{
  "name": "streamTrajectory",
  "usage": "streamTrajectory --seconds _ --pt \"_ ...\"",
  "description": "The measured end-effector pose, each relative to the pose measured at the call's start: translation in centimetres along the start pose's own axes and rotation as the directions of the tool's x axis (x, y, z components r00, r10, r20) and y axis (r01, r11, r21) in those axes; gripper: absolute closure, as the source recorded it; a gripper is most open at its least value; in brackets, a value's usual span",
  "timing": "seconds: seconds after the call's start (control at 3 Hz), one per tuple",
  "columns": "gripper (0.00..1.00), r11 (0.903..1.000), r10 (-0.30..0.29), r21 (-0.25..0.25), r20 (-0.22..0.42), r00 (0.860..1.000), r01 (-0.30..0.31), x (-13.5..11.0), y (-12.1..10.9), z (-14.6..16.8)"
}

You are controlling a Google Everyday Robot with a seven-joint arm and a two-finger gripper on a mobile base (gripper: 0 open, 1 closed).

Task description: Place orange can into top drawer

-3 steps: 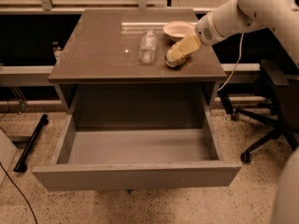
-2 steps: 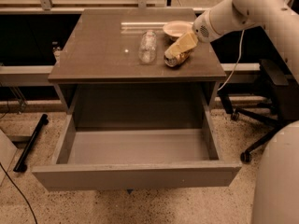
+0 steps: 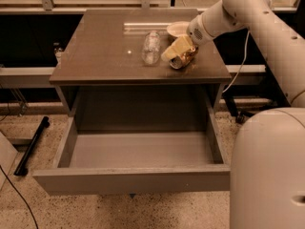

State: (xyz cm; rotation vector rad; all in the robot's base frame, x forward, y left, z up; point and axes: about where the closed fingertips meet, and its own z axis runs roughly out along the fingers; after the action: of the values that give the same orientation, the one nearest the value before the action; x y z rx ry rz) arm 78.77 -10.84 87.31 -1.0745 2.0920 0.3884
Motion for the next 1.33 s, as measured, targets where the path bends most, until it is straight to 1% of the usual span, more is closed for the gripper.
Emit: streamTrajectory --seconds 0.33,0.67,1.0,1.33 --pt "0.00 0.9997 0.010 -0.020 -0.015 1.000 -0.011 0.4 -0.2 1.4" --pt "0.21 0.9990 0.036 -0.026 -0.049 0.998 -0.037 1.3 -0.6 2.2" --pt "0.45 0.9989 0.042 -0.017 -0.069 0.997 -0.043 1.9 -0.8 2.0" --pt "0.68 0.9998 0.018 -0.005 -0.077 0.997 -0.018 2.1 -0.5 0.6"
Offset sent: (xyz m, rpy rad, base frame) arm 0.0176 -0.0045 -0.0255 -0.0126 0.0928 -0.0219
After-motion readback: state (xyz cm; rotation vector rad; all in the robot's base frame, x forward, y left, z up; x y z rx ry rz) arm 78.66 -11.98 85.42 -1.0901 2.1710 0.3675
